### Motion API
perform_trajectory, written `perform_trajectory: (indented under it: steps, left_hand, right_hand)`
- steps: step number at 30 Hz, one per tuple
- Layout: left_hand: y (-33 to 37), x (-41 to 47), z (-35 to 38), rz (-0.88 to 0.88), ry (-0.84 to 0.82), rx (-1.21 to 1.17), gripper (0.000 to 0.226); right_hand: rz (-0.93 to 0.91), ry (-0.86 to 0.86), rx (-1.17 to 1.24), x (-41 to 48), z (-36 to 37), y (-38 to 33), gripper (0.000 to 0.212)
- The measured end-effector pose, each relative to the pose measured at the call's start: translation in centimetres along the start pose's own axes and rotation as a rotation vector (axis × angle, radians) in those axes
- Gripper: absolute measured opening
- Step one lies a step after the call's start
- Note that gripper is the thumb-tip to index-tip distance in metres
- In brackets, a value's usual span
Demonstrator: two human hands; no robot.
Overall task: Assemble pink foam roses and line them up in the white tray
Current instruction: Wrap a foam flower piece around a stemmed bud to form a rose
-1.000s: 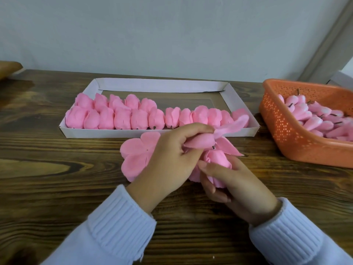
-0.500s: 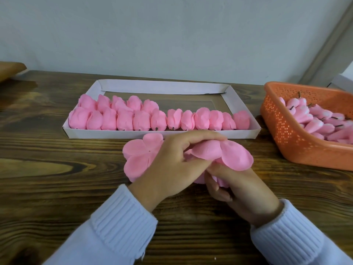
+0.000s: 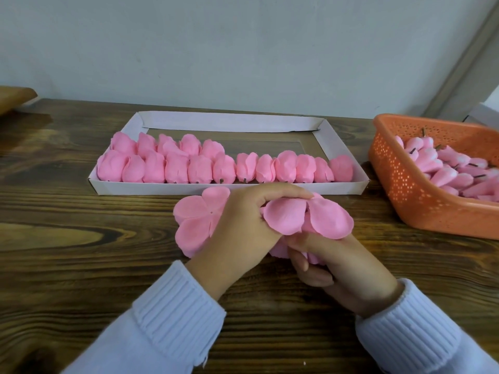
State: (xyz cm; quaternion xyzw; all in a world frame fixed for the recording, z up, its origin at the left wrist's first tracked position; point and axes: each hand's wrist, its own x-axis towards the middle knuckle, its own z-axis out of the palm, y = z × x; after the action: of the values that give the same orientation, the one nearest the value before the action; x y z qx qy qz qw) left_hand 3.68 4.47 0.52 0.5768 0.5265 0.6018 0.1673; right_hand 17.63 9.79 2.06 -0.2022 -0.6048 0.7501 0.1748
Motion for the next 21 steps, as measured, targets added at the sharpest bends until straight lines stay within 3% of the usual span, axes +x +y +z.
perform_trajectory:
  steps: [7,14,16,18,21]
  left_hand:
    - [-0.1,-0.2,0.3,0.073,0.065,0.083,0.041]
    - [0.6,-0.1,0.2,0.126,-0.075,0.031,0.04]
    - [1.2,-0.3,-0.2,0.018,-0.187,-0.109,0.054]
    - [1.6,-0.2,-0.5,-0.07,-0.288,-0.356,0.063]
    - [2.1,0.4,-0.6,-0.19,-0.231,-0.577,0.041]
  right_hand:
    - [0.021,0.016,0.053,0.2,-0.4,0.3,0.026]
    - [-0.028,0.054,0.061,0.4,-0.3,0.3,0.022]
    - [-0.115,0.068,0.023,0.1,-0.1,0.1,0.019]
    - [-0.161,0.063,-0.014,0.2,-0.2,0.4,0.032]
    - [0.018,0.151,-0.121,1.0,-0.5,0.5,0.044]
